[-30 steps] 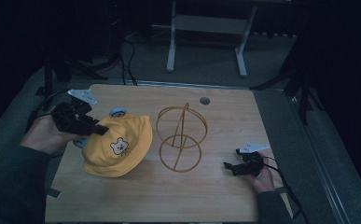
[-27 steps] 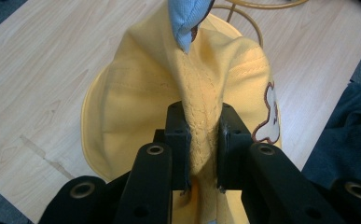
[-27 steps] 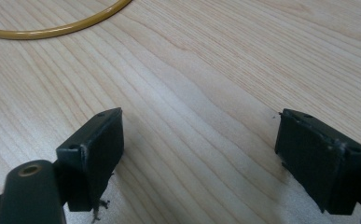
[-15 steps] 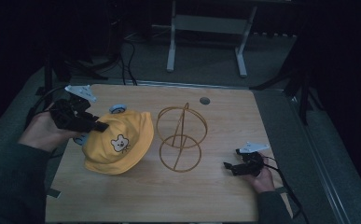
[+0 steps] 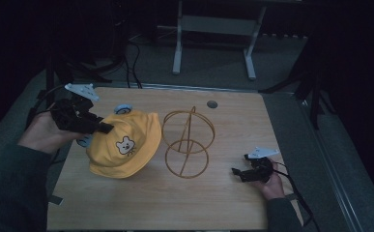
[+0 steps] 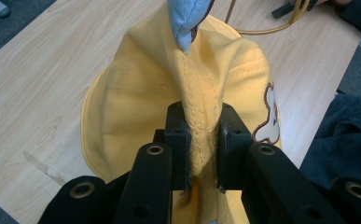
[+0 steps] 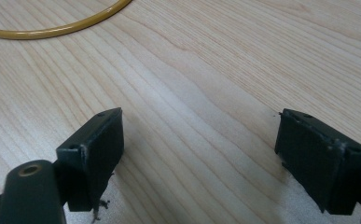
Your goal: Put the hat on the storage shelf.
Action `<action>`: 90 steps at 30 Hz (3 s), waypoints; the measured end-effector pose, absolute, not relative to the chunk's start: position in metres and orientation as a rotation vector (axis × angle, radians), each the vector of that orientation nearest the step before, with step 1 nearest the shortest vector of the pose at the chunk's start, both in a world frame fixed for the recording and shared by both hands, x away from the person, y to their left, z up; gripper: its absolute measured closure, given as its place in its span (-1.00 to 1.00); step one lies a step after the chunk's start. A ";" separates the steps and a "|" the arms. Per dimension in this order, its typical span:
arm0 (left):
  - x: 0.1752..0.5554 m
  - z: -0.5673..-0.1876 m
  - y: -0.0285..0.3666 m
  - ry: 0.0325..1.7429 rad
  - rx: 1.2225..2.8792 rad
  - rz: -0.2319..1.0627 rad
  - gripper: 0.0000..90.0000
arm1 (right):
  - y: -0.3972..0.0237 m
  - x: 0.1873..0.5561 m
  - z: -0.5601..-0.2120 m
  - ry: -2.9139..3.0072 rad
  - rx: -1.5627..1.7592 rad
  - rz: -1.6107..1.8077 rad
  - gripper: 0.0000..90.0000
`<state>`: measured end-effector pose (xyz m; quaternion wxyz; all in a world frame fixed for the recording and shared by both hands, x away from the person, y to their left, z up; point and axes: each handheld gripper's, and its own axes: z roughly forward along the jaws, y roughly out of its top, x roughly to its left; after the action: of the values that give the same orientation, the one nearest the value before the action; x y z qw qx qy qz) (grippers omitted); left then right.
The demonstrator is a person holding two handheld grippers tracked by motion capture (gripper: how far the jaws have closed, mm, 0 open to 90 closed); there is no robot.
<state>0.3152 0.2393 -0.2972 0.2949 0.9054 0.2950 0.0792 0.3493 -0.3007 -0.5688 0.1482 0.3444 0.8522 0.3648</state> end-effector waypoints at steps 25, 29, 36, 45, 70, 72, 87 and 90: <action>0.320 -0.276 0.233 0.741 2.397 0.210 0.72 | -0.301 0.349 -0.569 2.451 0.988 1.049 -0.66; 0.321 -0.273 0.231 0.732 2.403 0.211 0.72 | -0.301 0.349 -0.569 2.451 0.989 1.049 -0.66; 0.323 -0.267 0.228 0.717 2.403 0.210 0.72 | -0.301 0.349 -0.569 2.451 0.989 1.050 -0.66; 0.326 -0.261 0.225 0.709 2.401 0.211 0.72 | -0.301 0.349 -0.569 2.452 0.988 1.049 -0.66; 0.332 -0.245 0.217 0.668 2.400 0.205 0.72 | -0.301 0.349 -0.569 2.452 0.988 1.049 -0.66; 0.333 -0.244 0.216 0.664 2.400 0.205 0.72 | -0.301 0.349 -0.569 2.452 0.988 1.050 -0.66; 0.338 -0.235 0.209 0.644 2.402 0.197 0.72 | -0.301 0.349 -0.569 2.452 0.989 1.050 -0.66; 0.339 -0.234 0.207 0.639 2.404 0.197 0.72 | -0.301 0.349 -0.569 2.452 0.989 1.050 -0.66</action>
<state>0.3390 0.2074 -0.2337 0.3175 0.9136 0.2427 0.0749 0.3494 -0.3008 -0.5687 0.1480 0.3438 0.8524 0.3650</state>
